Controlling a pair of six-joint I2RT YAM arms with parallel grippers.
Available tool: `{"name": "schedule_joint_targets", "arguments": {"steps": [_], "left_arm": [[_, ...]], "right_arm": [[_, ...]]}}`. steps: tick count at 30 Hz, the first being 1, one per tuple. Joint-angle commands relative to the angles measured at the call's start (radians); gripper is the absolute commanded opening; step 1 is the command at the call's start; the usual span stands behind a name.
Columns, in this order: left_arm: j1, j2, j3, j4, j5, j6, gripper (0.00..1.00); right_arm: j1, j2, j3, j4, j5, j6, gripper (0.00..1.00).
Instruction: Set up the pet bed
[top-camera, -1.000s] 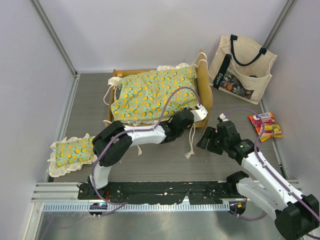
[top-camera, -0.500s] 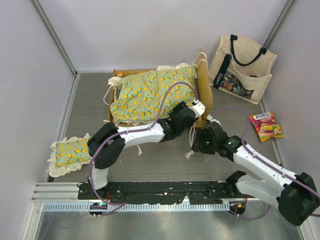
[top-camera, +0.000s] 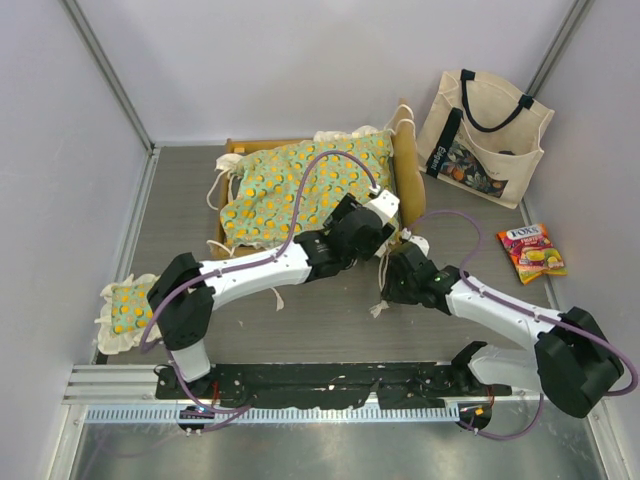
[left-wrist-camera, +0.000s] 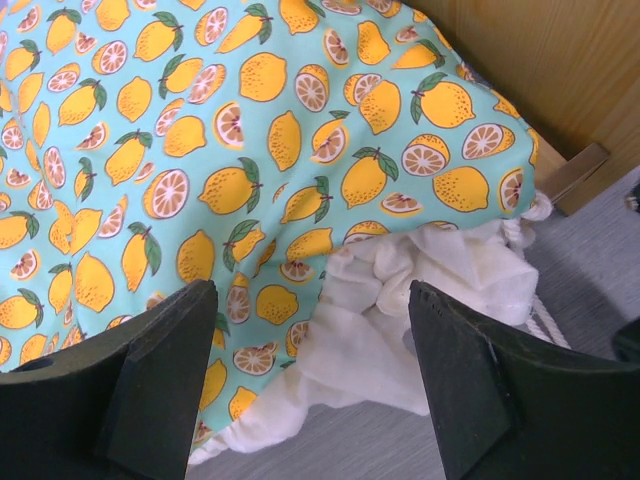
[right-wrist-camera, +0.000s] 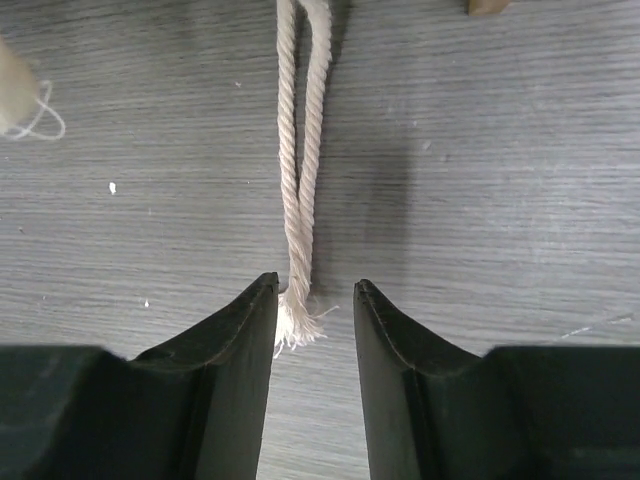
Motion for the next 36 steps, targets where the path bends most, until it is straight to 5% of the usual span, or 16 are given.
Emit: {"name": "schedule_joint_targets", "arguments": {"steps": [1, 11, 17, 26, 36], "left_arm": [[0.007, -0.077, 0.020, -0.039, 0.006, -0.105, 0.81], [0.012, -0.228, -0.049, -0.097, 0.047, -0.283, 0.83], [0.016, -0.338, -0.146, -0.065, 0.164, -0.385, 0.83], [0.016, -0.392, -0.376, 0.097, 0.369, -0.673, 0.77], [0.015, -0.314, -0.402, 0.188, 0.472, -0.747, 0.71]], "right_arm": [[0.005, 0.032, 0.015, 0.087, 0.011, -0.015, 0.41], [0.005, 0.068, -0.053, 0.130, -0.026, -0.002, 0.36], [0.007, 0.028, -0.065, 0.114, -0.028, 0.005, 0.09], [0.007, -0.194, -0.079, 0.048, -0.071, 0.019, 0.11], [0.007, -0.127, -0.094, 0.035, -0.118, -0.002, 0.17]]}}
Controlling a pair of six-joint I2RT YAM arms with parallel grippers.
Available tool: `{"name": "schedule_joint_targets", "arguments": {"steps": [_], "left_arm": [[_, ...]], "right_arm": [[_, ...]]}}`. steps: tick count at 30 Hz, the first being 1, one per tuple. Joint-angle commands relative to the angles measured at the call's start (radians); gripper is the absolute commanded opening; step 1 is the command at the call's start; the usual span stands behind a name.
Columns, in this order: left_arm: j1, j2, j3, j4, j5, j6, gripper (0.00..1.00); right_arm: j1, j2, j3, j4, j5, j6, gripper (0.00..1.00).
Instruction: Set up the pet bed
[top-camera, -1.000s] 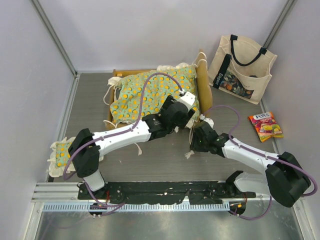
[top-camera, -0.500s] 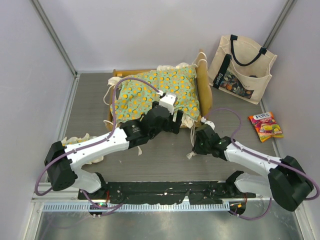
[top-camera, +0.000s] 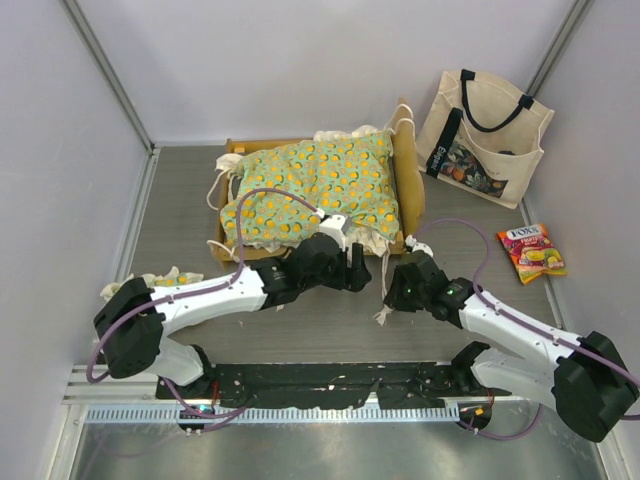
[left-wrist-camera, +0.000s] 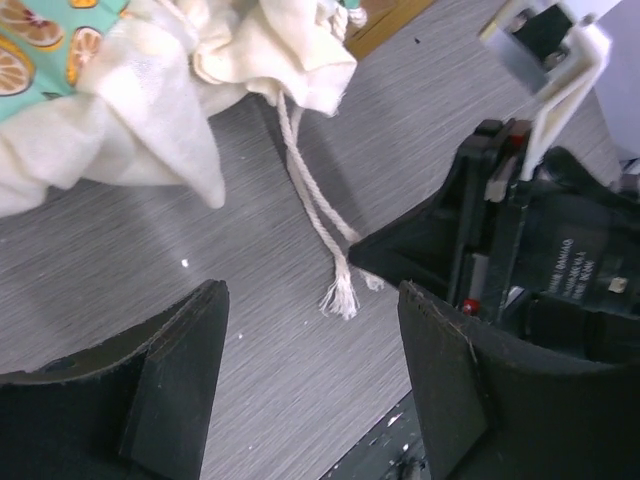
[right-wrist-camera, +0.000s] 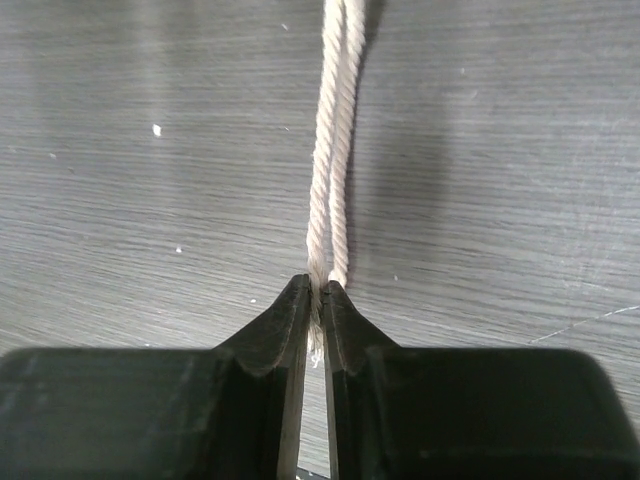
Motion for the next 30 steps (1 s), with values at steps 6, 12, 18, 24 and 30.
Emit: {"name": "schedule_joint_targets", "arguments": {"steps": [6, 12, 18, 24, 30], "left_arm": [[0.004, 0.045, 0.022, 0.103, 0.062, -0.043, 0.70], [0.004, 0.077, 0.011, 0.171, 0.093, -0.078, 0.69], [-0.026, 0.166, 0.005, 0.329, 0.055, -0.163, 0.64], [-0.062, 0.300, 0.058, 0.444, -0.112, -0.117, 0.55], [-0.081, 0.390, 0.081, 0.604, -0.213, -0.060, 0.54]], "right_arm": [[0.006, 0.081, -0.012, 0.022, -0.006, -0.004, 0.01], [0.006, -0.023, -0.027, -0.017, 0.043, 0.042, 0.01], [0.006, -0.140, -0.075, -0.036, 0.092, 0.110, 0.01], [0.006, -0.129, -0.076, -0.024, 0.092, 0.111, 0.01], [0.006, -0.135, -0.088, -0.014, 0.083, 0.102, 0.01]]}}
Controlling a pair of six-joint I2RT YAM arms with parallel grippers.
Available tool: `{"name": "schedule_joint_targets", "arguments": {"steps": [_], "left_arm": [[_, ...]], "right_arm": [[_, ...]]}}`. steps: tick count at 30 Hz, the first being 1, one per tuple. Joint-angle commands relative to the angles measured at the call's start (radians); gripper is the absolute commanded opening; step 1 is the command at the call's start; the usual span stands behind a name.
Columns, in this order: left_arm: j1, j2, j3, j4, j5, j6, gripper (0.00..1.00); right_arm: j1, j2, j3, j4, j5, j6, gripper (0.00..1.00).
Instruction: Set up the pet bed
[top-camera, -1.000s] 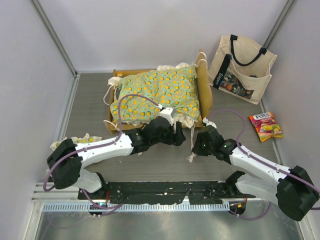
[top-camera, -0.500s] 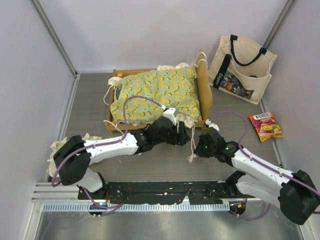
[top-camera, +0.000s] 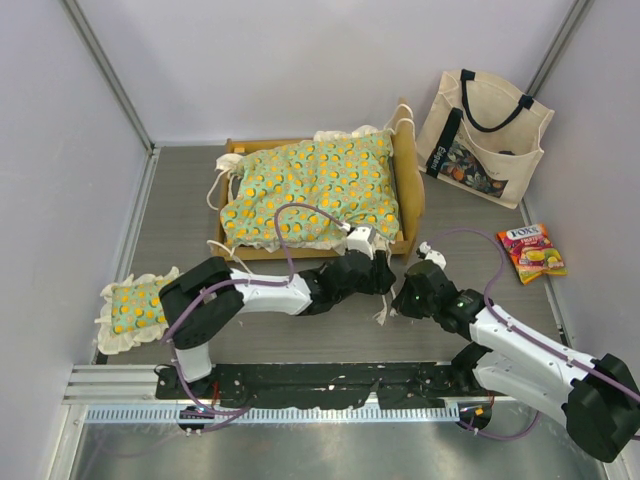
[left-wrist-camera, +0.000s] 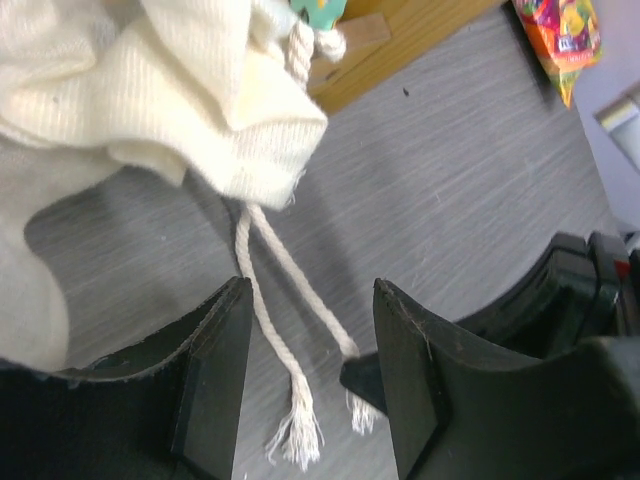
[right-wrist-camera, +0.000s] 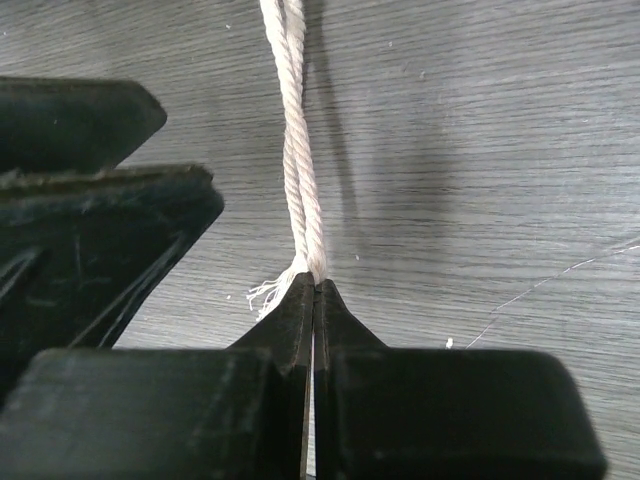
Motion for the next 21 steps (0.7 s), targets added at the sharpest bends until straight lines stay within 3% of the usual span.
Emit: {"name": "schedule_joint_targets", "arguments": {"steps": [1, 7, 12, 18, 21], "left_arm": [[-0.013, 0.047, 0.054, 0.210, -0.150, 0.069, 0.54], [-0.028, 0.089, 0.068, 0.315, -0.266, 0.150, 0.51], [-0.030, 0.150, 0.128, 0.296, -0.348, 0.172, 0.49], [-0.028, 0.196, 0.169, 0.289, -0.398, 0.161, 0.37], [-0.030, 0.199, 0.168, 0.273, -0.398, 0.154, 0.36]], "right_arm": [[0.006, -0.011, -0.006, 0.021, 0.018, 0.010, 0.01], [0.006, -0.015, -0.008, 0.031, 0.009, 0.004, 0.01], [0.006, -0.011, 0.000, 0.036, 0.000, -0.008, 0.01], [0.006, -0.015, -0.003, 0.044, -0.012, -0.008, 0.01], [0.007, -0.019, -0.005, 0.045, -0.011, -0.010, 0.01]]}}
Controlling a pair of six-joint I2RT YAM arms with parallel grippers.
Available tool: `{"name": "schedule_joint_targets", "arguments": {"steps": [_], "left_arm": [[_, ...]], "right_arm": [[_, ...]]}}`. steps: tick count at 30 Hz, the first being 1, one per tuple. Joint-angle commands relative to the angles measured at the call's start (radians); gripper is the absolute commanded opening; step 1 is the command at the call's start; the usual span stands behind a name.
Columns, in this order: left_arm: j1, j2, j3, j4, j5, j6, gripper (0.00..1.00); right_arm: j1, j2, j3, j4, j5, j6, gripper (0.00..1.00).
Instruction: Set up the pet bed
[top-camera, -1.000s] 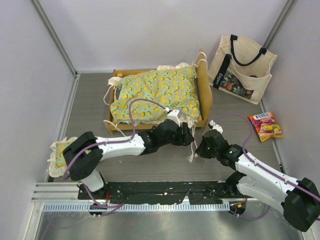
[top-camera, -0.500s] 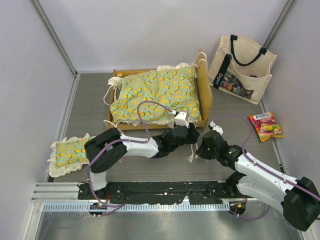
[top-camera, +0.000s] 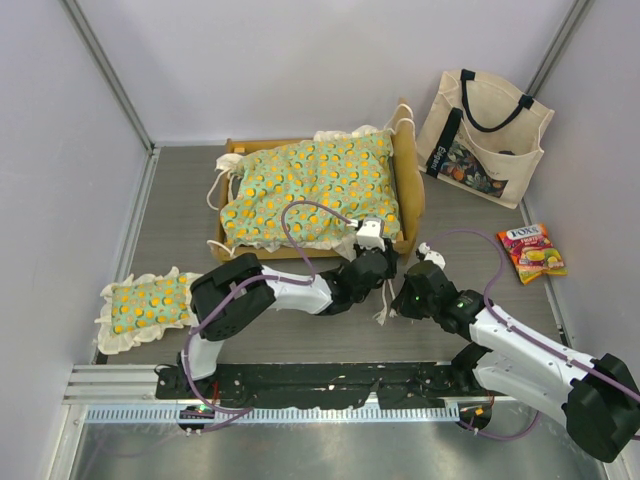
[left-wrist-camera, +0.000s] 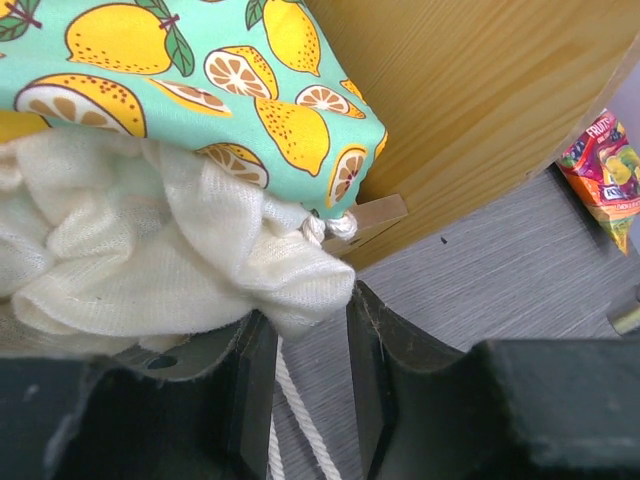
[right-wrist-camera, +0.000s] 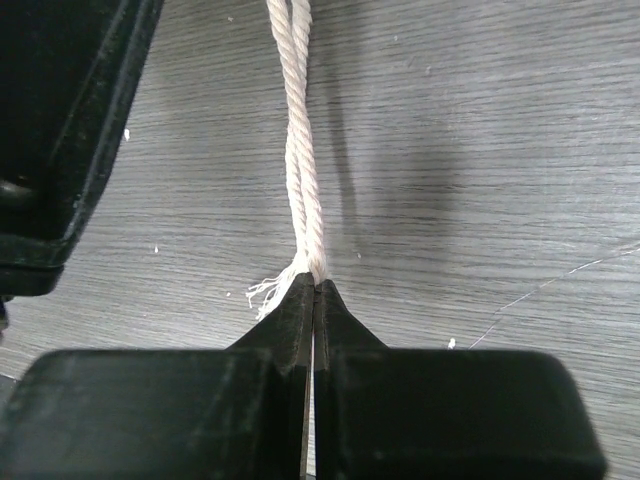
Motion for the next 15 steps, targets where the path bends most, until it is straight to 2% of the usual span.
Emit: {"name": "schedule_joint_targets", "arguments": {"steps": [1, 4, 9, 12, 13, 15], "left_arm": [[-0.003, 0.004, 0.035, 0.030, -0.071, 0.007, 0.36], [-0.003, 0.018, 0.035, 0.028, -0.085, -0.003, 0.42], [-0.003, 0.056, 0.089, 0.016, -0.103, 0.017, 0.38], [-0.005, 0.067, 0.094, 0.007, -0.132, 0.018, 0.28], [-0.003, 0.066, 0.090, 0.005, -0.140, 0.018, 0.22], [-0.003, 0.064, 0.086, 0.004, -0.155, 0.023, 0.19]], "right_arm": [[0.006, -0.018, 0.003, 0.036, -0.001, -0.005, 0.01], [0.004, -0.021, 0.006, 0.036, -0.001, -0.006, 0.01], [0.006, -0.028, 0.003, 0.036, -0.003, -0.005, 0.01], [0.006, -0.033, 0.003, 0.035, -0.004, -0.006, 0.01], [0.006, -0.033, 0.003, 0.035, -0.006, -0.006, 0.01], [0.006, -0.033, 0.003, 0.035, -0.006, -0.006, 0.01]]}}
